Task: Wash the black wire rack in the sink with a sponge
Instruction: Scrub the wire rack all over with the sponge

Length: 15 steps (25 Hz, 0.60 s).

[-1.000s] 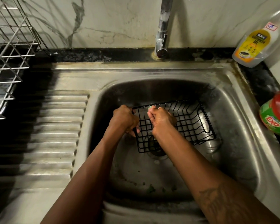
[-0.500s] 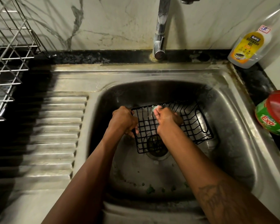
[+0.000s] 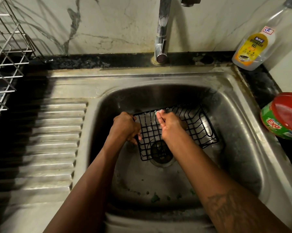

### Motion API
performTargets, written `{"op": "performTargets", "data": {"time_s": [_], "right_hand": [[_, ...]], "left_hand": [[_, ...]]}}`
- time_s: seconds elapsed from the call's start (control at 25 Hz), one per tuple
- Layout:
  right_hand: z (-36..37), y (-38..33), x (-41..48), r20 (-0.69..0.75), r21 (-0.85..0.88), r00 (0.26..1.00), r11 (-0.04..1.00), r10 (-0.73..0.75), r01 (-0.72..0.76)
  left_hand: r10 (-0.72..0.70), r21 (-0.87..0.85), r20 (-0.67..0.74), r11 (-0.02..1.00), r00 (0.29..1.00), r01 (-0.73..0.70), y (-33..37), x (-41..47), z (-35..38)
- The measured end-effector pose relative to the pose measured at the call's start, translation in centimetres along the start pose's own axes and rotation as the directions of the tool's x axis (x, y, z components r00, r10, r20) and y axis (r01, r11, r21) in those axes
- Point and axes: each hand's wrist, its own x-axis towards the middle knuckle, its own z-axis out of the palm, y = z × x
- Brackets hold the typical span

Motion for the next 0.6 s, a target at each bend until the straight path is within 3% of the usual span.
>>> {"op": "performTargets", "data": {"time_s": [0.08,0.16,0.24,0.48,0.6], "right_hand": [[-0.7,0.7,0.9,0.114,-0.129,0.992,0.991,0.059,-0.044],[-1.0,1.7,1.6,0.001,-0.173,0.995,0.98,0.103,-0.101],[-0.6,1.8,1.8,-0.146,-0.155,0.989,0.986,0.035,-0.058],[-0.5,0.0,1.5,-0.129,-0.039,0.989,0.997,-0.068,0.063],[-1.0,1.8,2.7,-0.189,-0.235,0.98,0.972,-0.063,0.018]], "left_hand": [[0.013,0.006,-0.031,1.0,0.999,-0.013,0.2,-0.6,-0.3],[0.008,0.002,-0.037,1.0,0.999,-0.008,0.4,-0.7,-0.4],[-0.011,0.004,-0.022,1.0,1.0,0.011,0.3,-0.4,-0.2],[-0.02,-0.01,-0.029,1.0,0.999,0.019,0.2,0.0,-0.3],[-0.055,-0.017,-0.02,0.998,0.998,0.055,0.3,0.3,-0.2]]}}
